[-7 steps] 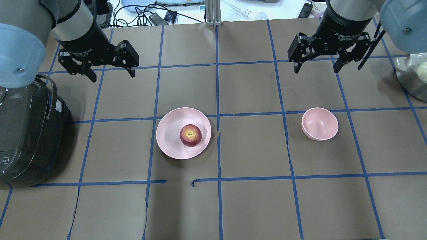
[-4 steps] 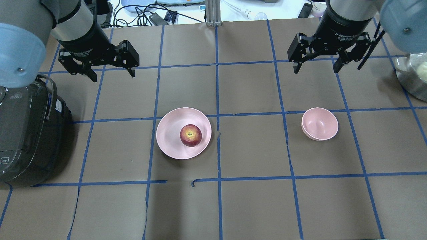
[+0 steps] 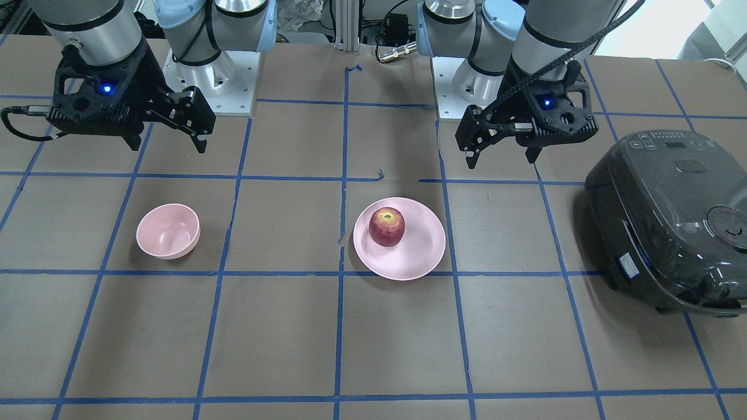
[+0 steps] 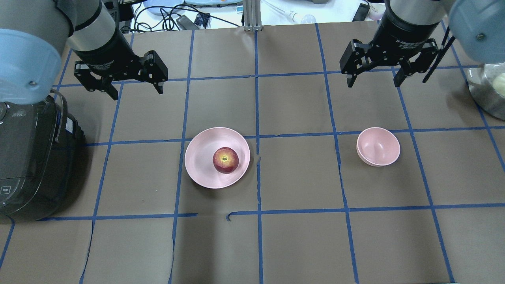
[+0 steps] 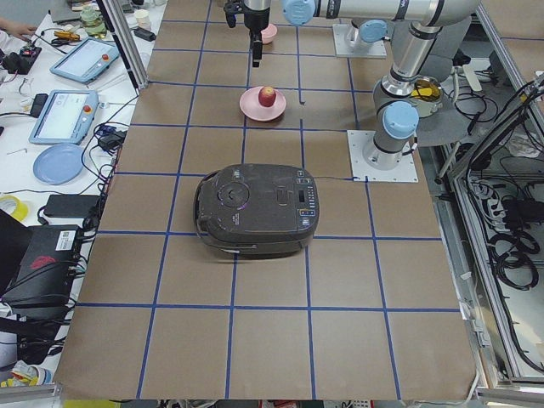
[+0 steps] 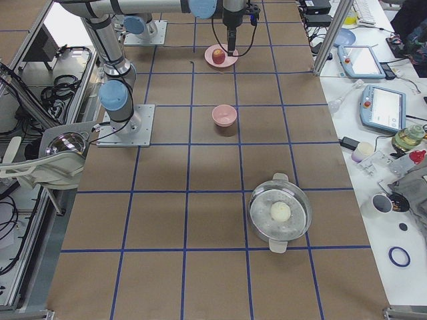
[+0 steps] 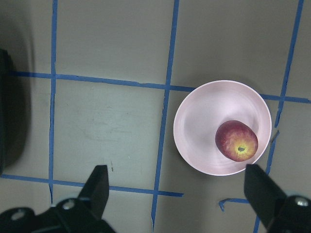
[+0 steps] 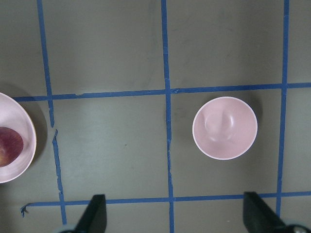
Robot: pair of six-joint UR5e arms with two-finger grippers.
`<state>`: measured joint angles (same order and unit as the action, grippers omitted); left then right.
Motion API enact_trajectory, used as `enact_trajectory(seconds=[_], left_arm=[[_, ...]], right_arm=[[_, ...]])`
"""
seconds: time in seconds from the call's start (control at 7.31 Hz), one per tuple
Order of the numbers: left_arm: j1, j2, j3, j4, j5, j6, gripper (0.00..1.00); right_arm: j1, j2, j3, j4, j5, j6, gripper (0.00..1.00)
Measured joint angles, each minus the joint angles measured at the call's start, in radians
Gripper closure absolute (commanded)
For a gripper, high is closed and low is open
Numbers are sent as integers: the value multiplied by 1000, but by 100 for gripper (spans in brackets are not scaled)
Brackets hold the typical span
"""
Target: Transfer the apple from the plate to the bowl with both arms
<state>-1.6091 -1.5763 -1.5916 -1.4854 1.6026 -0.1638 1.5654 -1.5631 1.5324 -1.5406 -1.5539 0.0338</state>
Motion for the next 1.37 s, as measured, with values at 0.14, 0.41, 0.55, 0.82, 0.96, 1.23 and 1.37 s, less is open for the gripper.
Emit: enact_trajectory(seconds=[0.14, 0.41, 0.55, 0.82, 0.96, 1.23, 1.37], left_arm=[[-9, -6, 1, 3, 1, -4, 0], [-16, -7, 5, 11, 2, -5, 0], [-16, -3, 7, 14, 1, -3, 0], [-17, 5, 9, 14, 6, 7, 0], [-16, 9, 10, 14, 7, 10, 0], [-12, 17, 14, 14, 10, 19, 0], [-12, 18, 18, 13, 7, 23, 0]], right_arm=[[-1, 0, 0, 0, 0, 0, 0], [0, 0, 0, 0, 0, 0, 0], [0, 0, 0, 0, 0, 0, 0], [1, 0, 0, -1, 1, 0, 0], [1, 0, 0, -1, 0, 0, 0], [1, 0, 0, 0, 0, 0, 0], [1, 0, 0, 0, 0, 0, 0]])
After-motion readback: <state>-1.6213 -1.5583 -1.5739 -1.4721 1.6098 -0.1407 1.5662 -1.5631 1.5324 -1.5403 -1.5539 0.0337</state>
